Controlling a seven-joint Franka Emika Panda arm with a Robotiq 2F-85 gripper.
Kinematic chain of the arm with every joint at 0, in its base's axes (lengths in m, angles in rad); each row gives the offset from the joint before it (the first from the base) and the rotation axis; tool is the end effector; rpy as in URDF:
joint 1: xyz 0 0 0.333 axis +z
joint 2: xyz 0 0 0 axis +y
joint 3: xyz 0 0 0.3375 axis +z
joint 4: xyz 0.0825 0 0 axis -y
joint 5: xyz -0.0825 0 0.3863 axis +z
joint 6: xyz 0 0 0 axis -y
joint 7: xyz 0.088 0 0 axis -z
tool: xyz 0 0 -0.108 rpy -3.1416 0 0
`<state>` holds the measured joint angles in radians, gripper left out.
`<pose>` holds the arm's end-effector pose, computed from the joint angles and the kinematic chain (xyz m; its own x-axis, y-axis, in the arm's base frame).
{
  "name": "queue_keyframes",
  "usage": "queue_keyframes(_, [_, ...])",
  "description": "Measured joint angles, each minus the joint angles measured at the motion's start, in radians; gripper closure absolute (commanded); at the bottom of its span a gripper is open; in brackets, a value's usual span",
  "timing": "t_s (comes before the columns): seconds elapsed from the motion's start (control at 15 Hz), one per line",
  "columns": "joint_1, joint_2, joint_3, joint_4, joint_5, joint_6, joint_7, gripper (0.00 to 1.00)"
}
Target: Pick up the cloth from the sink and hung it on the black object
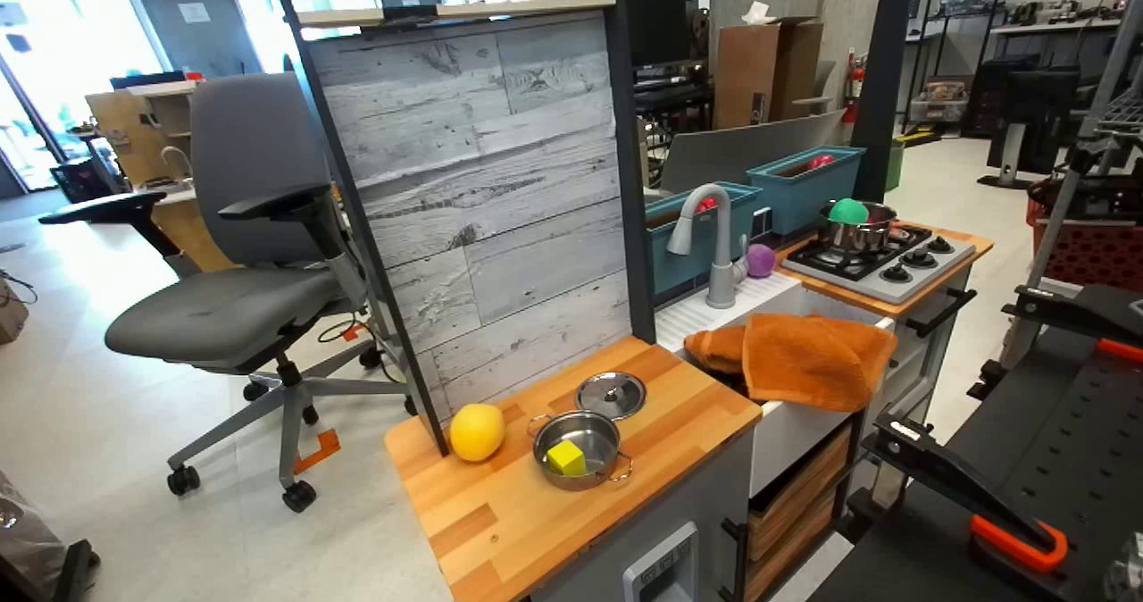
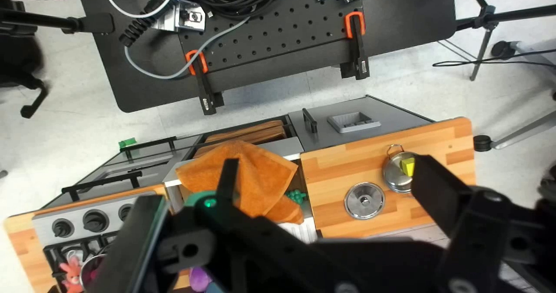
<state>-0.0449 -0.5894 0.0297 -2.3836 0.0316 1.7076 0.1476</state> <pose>0.3544 -0.0008 0.5390 0.9811 -0.1726 -0.0878 -0.1734 -0.9849 -0.0014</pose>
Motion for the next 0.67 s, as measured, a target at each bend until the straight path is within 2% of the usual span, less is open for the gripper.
queue_keyframes(0.13, [0.0,0.019,0.0,0.004,0.0,0.007,0.007,0.0])
queue_keyframes(0.27, [-0.002,0.089,0.001,0.026,-0.001,0.052,0.04,0.0])
queue_keyframes(0.67, [-0.031,0.448,-0.01,0.236,-0.033,0.139,0.116,0.0])
